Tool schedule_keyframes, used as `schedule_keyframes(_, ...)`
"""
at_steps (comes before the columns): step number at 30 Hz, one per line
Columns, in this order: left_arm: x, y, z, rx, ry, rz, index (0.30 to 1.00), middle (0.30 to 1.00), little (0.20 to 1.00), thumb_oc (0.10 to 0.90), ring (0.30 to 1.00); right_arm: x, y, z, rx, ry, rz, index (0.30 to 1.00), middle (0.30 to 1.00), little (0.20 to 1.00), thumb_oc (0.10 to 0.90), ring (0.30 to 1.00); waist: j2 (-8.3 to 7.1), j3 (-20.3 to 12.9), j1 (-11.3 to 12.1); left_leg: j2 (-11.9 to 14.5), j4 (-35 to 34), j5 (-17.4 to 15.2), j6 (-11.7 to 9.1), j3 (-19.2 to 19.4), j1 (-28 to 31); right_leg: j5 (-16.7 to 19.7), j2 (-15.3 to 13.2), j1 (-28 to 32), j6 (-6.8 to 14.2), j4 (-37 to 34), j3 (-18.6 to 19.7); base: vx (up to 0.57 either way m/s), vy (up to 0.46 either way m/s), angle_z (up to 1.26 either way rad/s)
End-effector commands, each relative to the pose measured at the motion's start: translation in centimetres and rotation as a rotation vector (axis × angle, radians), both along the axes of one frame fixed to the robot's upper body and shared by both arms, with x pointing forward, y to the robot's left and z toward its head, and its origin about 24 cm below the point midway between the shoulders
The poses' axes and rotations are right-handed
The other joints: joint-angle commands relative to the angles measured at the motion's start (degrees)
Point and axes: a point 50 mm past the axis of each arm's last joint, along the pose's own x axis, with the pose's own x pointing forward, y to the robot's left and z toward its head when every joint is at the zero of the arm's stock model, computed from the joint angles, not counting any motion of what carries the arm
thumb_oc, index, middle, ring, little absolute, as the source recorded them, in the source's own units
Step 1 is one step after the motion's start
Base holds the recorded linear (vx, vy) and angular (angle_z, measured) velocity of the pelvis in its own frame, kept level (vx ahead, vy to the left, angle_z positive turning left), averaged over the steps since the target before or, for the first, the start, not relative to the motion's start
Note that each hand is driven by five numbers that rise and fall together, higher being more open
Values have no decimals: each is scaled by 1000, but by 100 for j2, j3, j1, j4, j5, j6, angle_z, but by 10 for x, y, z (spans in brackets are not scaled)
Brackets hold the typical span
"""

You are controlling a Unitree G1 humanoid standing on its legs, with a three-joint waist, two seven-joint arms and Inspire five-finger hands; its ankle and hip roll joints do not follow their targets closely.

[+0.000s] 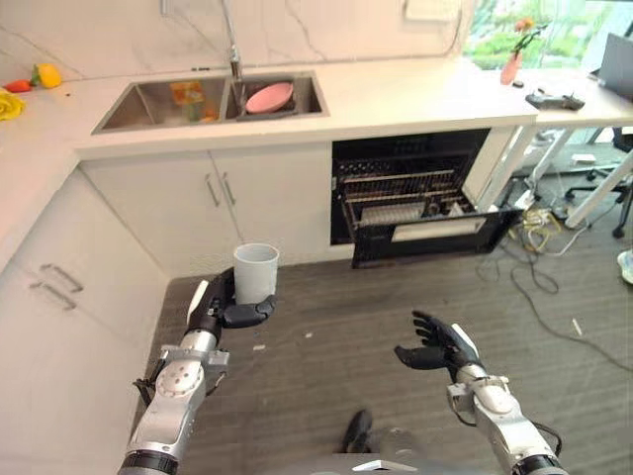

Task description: Place the dishes in the dishwasher.

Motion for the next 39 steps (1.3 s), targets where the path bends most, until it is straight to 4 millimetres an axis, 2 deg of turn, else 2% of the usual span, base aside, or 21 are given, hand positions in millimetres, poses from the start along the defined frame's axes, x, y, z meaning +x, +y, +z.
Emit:
schedule_keyframes(1, 33, -10, 64, 34, -338, -76, 300, 300, 300, 400, 300, 45, -5, 72, -18, -395, 14, 900, 900, 900, 800, 900, -61, 111, 53, -214, 669, 799, 80, 3, -501, -741, 206, 973, 663, -897, 219, 476, -71, -81)
schedule_keyframes(4, 34, -15, 64, 25, -343, -90, 300, 300, 300, 400, 300, 49, -2, 83, 3, -452, 16, 900, 900, 900, 800, 900, -62, 140, 95, -187, -616, 304, 361, 219, -688, -705, 110, 1153, 881, -1125, 307, 273, 152, -56)
schedule_keyframes(6, 33, -15, 66, 25, -351, -93, 300, 300, 300, 400, 300, 52, -1, 91, -4, -482, 36, 900, 900, 900, 800, 900, -120, 176, 129, -87, -1494, 341, 419, 337, -1064, -733, -61, 1283, 977, -1149, 400, 192, 183, -13)
schedule_keyframes(7, 33, -15, 66, 25, -352, -92, 300, 300, 300, 400, 300, 52, -1, 91, -5, -482, 37, 900, 900, 900, 800, 900, -132, 169, 131, -115, -1559, 375, 422, 353, -1041, -733, -78, 1272, 978, -1144, 406, 164, 125, -25)
schedule_keyframes(10, 31, -13, 63, 26, -345, -75, 300, 300, 300, 400, 300, 54, 2, 95, -10, -495, 68, 900, 900, 900, 800, 900, -70, 260, 205, 99, -2896, 1309, 176, 113, -1032, -839, -48, 1478, 1057, -1115, 609, 319, 218, -38)
schedule_keyframes(12, 29, -12, 61, 22, -338, -59, 300, 300, 300, 400, 300, 51, 3, 90, -9, -476, 71, 900, 900, 900, 800, 900, 17, 319, 244, 460, -3741, 1790, 55, -255, -1095, -1055, -122, 1680, 1126, -989, 855, 453, 375, -50)
schedule_keyframes(17, 29, -11, 59, 30, -331, -62, 300, 300, 300, 400, 300, 46, -1, 87, -15, -451, 74, 900, 900, 900, 800, 900, 201, 306, 228, 902, -3776, 2316, -135, -432, -1098, -1204, -283, 1853, 1279, -761, 1135, 269, 343, -44)
schedule_keyframes(20, 31, -14, 59, 31, -330, -85, 300, 300, 300, 400, 300, 41, -4, 84, -20, -438, 59, 900, 900, 900, 800, 900, 282, 177, 176, 834, -3830, 2202, -183, -514, -1015, -1275, -422, 1913, 1409, -663, 1203, 237, 354, -26)
schedule_keyframes(21, 34, -16, 60, 37, -326, -104, 300, 300, 300, 400, 300, 40, -7, 83, -22, -437, 42, 900, 900, 900, 800, 900, 302, 120, 132, 775, -3839, 2157, -184, -489, -1038, -1303, -555, 1942, 1486, -540, 1180, 280, 528, 12)
schedule_keyframes(22, 38, -22, 62, 32, -334, -135, 300, 300, 300, 400, 300, 37, -10, 81, -21, -431, 7, 900, 900, 900, 800, 900, 245, 55, 93, 516, -3657, 1902, -10, -365, -1066, -1190, -952, 1839, 1557, -44, 1238, 280, 528, 28)
schedule_keyframes(23, 38, -22, 62, 33, -334, -135, 300, 300, 300, 400, 300, 37, -10, 81, -21, -431, 7, 900, 900, 900, 800, 900, 240, 50, 98, 511, -3655, 1899, -8, -360, -1068, -1194, -959, 1831, 1559, -36, 1242, 336, 719, 43)
schedule_keyframes(24, 41, -22, 67, 70, -342, -162, 300, 300, 300, 400, 300, 39, -6, 79, -4, -427, -4, 900, 900, 900, 800, 900, 128, 77, 88, -8, -3400, 1435, 383, -435, -1014, -563, -1488, 1389, 1623, 946, 1489, 214, 571, 21)
schedule_keyframes(25, 42, -24, 71, 77, -354, -176, 300, 300, 300, 400, 300, 43, -1, 80, 17, -438, 6, 900, 900, 900, 800, 900, 98, 135, 84, -185, -3372, 1298, 566, -299, -880, -213, -1726, 996, 1654, 1546, 1647, 241, 717, 6)
schedule_keyframes(26, 43, -24, 74, 89, -366, -184, 300, 300, 300, 400, 300, 48, 5, 84, 31, -453, 24, 900, 900, 900, 800, 900, 145, 214, 39, -259, -3406, 1224, 694, -195, -737, -28, -1806, 688, 1655, 1984, 1692, 172, 511, -19)
schedule_keyframes(28, 43, -21, 79, 101, -386, -174, 300, 300, 300, 400, 300, 60, 15, 93, 41, -494, 74, 900, 900, 900, 800, 900, 201, 269, 146, -501, -3560, 964, 847, 49, -441, -43, -2127, 207, 1808, 2710, 1288, 187, 472, -41)
schedule_keyframes(30, 44, -24, 80, 80, -392, -181, 300, 300, 300, 400, 300, 63, 18, 99, 63, -517, 92, 900, 900, 900, 800, 900, 150, 280, 46, -680, -3644, 913, 868, 79, -282, -397, -1593, 12, 1711, 2308, 1210, 240, 265, -80)
schedule_keyframes(32, 45, -27, 81, 65, -404, -186, 300, 300, 300, 400, 300, 63, 16, 105, 85, -550, 68, 900, 900, 900, 800, 900, 133, 271, 37, -768, -3662, 809, 832, 106, -145, -685, -1172, 123, 1642, 1224, 1082, 236, 49, -35)
schedule_keyframes(33, 46, -26, 83, 59, -414, -177, 300, 300, 300, 400, 300, 64, 17, 109, 99, -571, 65, 900, 900, 900, 800, 900, 138, 259, 78, -708, -3702, 746, 781, 272, -32, -514, -1221, 144, 1650, 627, 664, 182, -33, -12)
schedule_keyframes(34, 46, -27, 83, 54, -414, -178, 300, 300, 300, 400, 300, 64, 19, 111, 102, -581, 71, 900, 900, 900, 800, 900, 139, 249, 74, -699, -3726, 712, 761, 292, 15, -440, -1221, 83, 1620, 351, 556, 122, -28, -38)
schedule_keyframes(37, 47, -27, 82, 51, -414, -167, 300, 300, 300, 400, 300, 60, 19, 111, 104, -581, 78, 900, 900, 900, 800, 900, 127, 247, -5, -682, -3666, 584, 732, 270, 116, -359, -1166, -17, 1665, 147, 781, 238, -65, -20)
schedule_keyframes(39, 45, -26, 80, 43, -416, -163, 300, 300, 300, 400, 300, 55, 19, 112, 120, -589, 78, 900, 900, 900, 800, 900, 47, 161, -2, -691, -3561, 441, 698, 308, 250, -267, -1101, 259, 1661, -155, 840, 362, -186, 21)
